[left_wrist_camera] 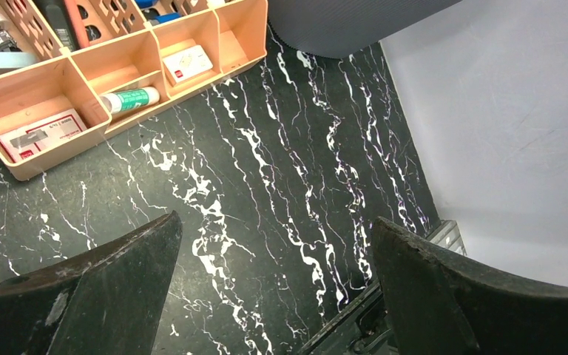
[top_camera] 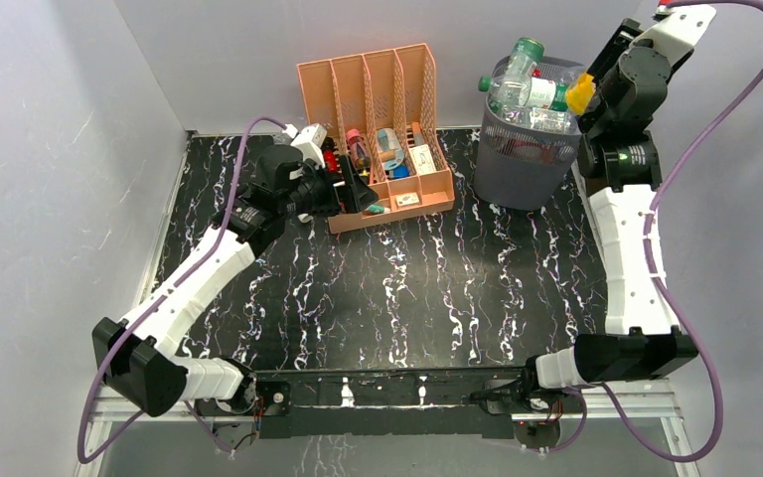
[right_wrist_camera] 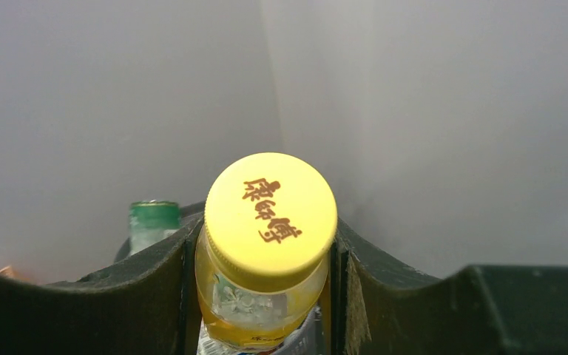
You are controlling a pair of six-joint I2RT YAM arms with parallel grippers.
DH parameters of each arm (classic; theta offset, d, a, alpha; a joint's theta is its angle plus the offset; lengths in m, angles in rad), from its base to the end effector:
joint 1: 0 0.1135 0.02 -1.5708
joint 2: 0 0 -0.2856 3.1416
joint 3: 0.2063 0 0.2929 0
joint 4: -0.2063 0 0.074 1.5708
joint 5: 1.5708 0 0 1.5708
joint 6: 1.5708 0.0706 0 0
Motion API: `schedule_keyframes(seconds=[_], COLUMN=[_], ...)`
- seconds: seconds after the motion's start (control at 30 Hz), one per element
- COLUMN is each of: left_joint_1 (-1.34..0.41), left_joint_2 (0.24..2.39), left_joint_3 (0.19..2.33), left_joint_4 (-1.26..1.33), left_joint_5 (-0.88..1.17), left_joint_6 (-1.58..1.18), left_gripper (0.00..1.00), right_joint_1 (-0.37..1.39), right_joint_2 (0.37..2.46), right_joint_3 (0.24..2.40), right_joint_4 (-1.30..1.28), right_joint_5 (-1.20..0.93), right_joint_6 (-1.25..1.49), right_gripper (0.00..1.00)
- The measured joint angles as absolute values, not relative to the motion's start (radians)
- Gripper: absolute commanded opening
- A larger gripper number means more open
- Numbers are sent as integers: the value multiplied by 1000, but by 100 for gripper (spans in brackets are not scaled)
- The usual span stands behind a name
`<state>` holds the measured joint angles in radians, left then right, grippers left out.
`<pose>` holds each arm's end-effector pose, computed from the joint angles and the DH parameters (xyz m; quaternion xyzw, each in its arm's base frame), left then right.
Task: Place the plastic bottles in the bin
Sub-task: Place the plastic bottle in the trash bin.
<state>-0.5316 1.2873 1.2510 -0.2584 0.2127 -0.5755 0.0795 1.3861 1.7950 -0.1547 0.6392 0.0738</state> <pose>0.3076 -0.1982 0.3957 0.0457 0.7999 -0.3839 0.4590 0.3355 -0.0155 0.5961 0.2469 0.5815 -0.1341 0.7635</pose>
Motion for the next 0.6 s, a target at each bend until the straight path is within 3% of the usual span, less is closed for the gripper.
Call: schedule_keyframes(seconds=[0.6], left_joint_1=[-427], left_joint_2=[1320], left_joint_3=[1193], left_joint_4=[-213], left_joint_5=[327], left_joint_6=[-568], left_gripper=[98], right_joint_1=[79], right_joint_2=[1553], right_joint_3=[1673], right_joint_4=[38], right_joint_5=[809], right_joint_6=[-52], right_gripper=[23])
